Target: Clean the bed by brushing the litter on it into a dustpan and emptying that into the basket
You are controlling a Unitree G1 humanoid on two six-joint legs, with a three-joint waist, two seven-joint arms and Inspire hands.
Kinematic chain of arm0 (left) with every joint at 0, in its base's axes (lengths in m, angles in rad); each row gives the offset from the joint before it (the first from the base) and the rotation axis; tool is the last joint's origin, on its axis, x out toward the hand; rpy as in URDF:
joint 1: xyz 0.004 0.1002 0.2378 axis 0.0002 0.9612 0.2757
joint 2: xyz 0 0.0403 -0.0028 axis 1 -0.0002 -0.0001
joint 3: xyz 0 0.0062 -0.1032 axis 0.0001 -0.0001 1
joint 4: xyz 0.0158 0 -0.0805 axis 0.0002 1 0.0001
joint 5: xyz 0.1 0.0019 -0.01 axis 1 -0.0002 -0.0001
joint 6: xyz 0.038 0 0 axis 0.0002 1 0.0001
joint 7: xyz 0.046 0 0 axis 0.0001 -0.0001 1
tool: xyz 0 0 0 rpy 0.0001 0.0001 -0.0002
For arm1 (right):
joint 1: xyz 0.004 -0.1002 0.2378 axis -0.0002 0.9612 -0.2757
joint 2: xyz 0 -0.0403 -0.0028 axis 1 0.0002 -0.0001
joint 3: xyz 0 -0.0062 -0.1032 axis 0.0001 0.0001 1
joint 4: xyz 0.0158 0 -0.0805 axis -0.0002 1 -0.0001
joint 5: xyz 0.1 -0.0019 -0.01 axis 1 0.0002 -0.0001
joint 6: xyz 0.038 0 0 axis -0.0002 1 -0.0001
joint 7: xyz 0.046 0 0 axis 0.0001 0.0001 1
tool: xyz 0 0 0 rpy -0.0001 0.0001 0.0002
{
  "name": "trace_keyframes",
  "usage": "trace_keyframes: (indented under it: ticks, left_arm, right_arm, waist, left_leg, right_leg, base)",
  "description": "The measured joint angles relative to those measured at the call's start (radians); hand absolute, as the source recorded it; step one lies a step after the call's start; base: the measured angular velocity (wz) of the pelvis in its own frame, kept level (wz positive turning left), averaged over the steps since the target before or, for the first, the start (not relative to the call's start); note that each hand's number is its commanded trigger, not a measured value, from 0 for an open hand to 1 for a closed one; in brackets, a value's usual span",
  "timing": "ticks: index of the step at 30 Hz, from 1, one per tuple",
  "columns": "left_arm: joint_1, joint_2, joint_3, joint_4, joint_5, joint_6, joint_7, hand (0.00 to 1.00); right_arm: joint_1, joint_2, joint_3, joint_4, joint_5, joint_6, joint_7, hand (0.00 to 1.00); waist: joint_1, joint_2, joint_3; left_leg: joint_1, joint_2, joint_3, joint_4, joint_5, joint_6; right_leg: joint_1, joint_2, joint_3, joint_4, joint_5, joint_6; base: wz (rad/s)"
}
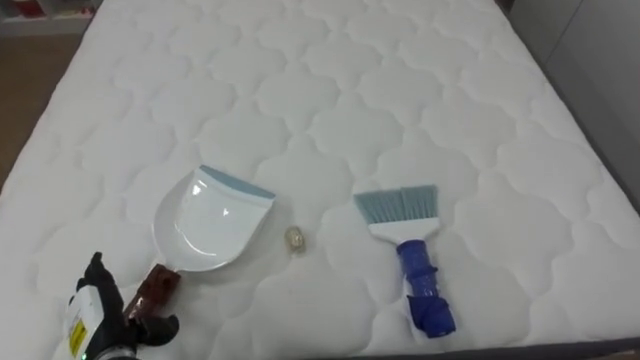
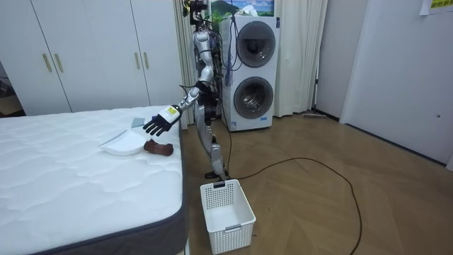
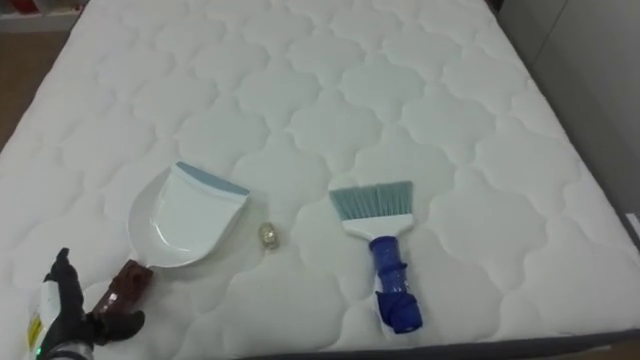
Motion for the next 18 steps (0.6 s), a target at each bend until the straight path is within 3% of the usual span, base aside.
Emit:
trace_keyframes:
  ticks: [5, 8, 10, 18]
  left_arm:
    - [-0.006, 0.008, -0.004, 0.006, -0.003, 0.000, -0.009, 0.00]
    - [-0.040, 0.024, -0.032, 0.043, -0.002, 0.001, -0.035, 0.00]
    - [-0.066, 0.025, -0.033, 0.058, -0.002, 0.001, -0.042, 0.00]
    - [-0.111, 0.025, -0.052, 0.121, -0.001, 0.001, -0.043, 0.00]
  right_arm:
    - [0.000, -0.001, 0.001, -0.001, 0.008, 0.000, 0.000, 0.00]
    - [-0.006, -0.014, 0.009, -0.001, 0.026, 0.000, -0.008, 0.00]
    - [-0.011, -0.016, 0.012, 0.000, 0.038, -0.004, -0.014, 0.00]
    - [-0.034, -0.021, 0.033, 0.020, 0.112, -0.003, -0.011, 0.00]
  waist:
    - [-0.004, 0.008, 0.0025]
    - [-0.004, 0.028, 0.0090]
    - [-0.009, 0.038, 0.0051]
    - [-0.033, 0.033, 0.0082]
  left_leg:
    - [-0.013, 0.000, 0.003, 0.006, 0.000, 0.000]
    - [-0.045, 0.000, 0.002, 0.023, 0.000, 0.000]
    - [-0.072, 0.000, 0.004, 0.035, 0.000, 0.001]
    - [-0.095, -0.001, 0.007, 0.037, 0.005, 0.006]
  right_leg:
    - [-0.012, -0.001, -0.003, 0.001, 0.000, 0.000]
    - [-0.040, -0.003, -0.004, 0.017, 0.001, 0.000]
    - [-0.070, -0.004, -0.010, 0.035, 0.001, 0.000]
    - [-0.095, -0.007, -0.015, 0.046, 0.000, -0.001]
  base:
    - [0.00]
    - [0.00]
    - [0.05]
    - [0.01]
